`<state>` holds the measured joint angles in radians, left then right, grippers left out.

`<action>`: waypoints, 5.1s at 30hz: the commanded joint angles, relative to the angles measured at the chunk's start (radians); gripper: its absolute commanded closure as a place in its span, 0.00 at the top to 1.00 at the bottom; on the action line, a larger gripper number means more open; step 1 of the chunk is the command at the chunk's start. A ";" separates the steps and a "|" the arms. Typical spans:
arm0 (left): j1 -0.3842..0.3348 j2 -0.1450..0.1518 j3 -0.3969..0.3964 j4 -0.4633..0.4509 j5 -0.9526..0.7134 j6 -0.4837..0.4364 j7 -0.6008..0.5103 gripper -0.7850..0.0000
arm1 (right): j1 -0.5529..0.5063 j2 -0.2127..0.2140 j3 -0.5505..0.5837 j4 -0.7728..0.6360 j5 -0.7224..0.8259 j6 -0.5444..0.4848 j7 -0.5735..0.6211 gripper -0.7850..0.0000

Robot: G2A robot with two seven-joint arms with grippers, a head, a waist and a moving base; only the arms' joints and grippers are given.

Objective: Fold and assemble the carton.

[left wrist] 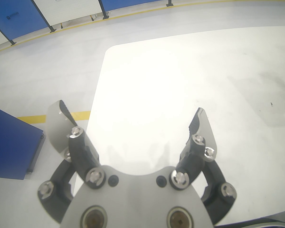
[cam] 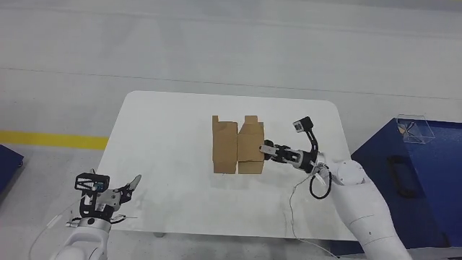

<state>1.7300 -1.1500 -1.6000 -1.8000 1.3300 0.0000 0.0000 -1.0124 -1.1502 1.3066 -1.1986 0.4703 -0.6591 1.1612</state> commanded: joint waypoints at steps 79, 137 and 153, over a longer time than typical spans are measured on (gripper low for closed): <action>0.000 0.000 0.000 0.000 0.000 0.000 0.000 1.00 | -0.034 -0.069 -0.775 -0.178 2.236 1.671 -0.353 0.00; 0.000 0.000 0.000 0.000 0.000 0.000 0.000 1.00 | -0.380 -0.104 0.526 -1.151 -1.439 -0.353 -1.048 0.00; 0.000 0.000 0.000 0.000 0.000 0.000 0.000 1.00 | -0.726 -0.095 0.353 -1.151 -3.002 0.636 -2.213 0.00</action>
<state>1.7300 -1.1500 -1.6000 -1.8000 1.3300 0.0000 0.0000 -1.7163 -1.2456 1.6724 -2.3500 -2.4610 -0.1283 -1.0511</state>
